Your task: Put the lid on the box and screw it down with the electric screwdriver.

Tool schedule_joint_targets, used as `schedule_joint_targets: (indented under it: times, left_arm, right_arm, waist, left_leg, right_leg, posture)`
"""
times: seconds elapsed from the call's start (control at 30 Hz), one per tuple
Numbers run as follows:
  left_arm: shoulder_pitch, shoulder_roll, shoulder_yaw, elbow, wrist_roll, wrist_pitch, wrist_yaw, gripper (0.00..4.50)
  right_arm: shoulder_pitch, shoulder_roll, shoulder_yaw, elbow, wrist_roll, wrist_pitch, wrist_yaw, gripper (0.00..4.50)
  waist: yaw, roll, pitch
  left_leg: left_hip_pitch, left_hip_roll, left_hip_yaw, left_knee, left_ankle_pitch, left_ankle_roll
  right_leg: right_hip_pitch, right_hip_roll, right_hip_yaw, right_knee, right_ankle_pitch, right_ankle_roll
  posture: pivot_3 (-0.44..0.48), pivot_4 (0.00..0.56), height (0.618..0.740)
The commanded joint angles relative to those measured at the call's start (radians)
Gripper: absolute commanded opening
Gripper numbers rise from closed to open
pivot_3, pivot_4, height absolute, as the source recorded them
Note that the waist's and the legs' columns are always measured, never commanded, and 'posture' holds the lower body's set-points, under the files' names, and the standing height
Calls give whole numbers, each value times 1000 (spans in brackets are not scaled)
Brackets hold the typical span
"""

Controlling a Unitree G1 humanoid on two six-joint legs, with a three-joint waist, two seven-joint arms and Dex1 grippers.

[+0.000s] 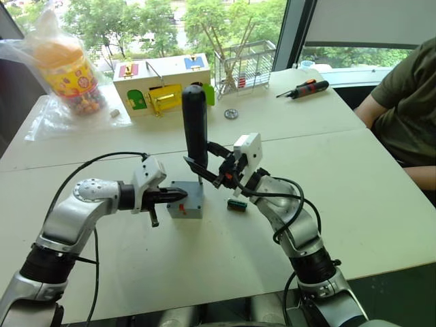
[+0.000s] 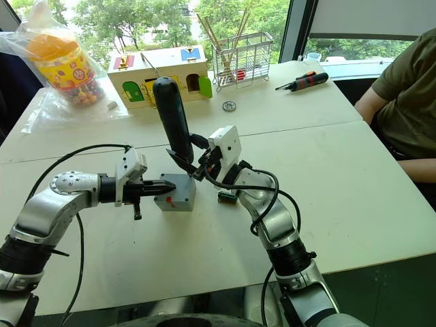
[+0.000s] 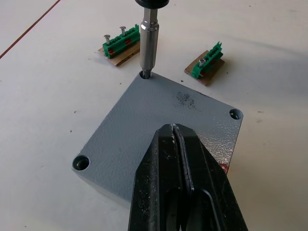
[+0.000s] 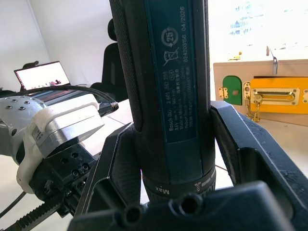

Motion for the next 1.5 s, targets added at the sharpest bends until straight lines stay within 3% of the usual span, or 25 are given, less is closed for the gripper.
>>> schedule_joint_targets:
  times: [0.03,1.23,1.5]
  left_arm:
    - [20,-2,-13,14,22,-1,5,0]
    - [-5,-43,-48,72,63,-51,-6,0]
    - [-26,-46,-29,81,36,-41,-18,0]
  right_arm:
    - [51,-8,31,105,-9,53,15,1926]
    - [71,-19,-11,100,0,40,-6,1926]
    - [-95,-32,-184,-179,179,265,-74,1926]
  waist:
    - [1,0,-1]
    - [27,3,-12]
    - [32,4,-4]
  left_leg:
    - [0,0,0,0,0,0]
    - [2,0,0,-2,-1,1]
    - [-1,0,-1,-1,-1,1]
  right_leg:
    - [0,0,0,0,0,0]
    - [3,0,0,-4,-1,0]
    - [1,0,0,-4,-1,0]
  posture:
    - [0,150,740]
    - [0,150,740]
    - [0,150,740]
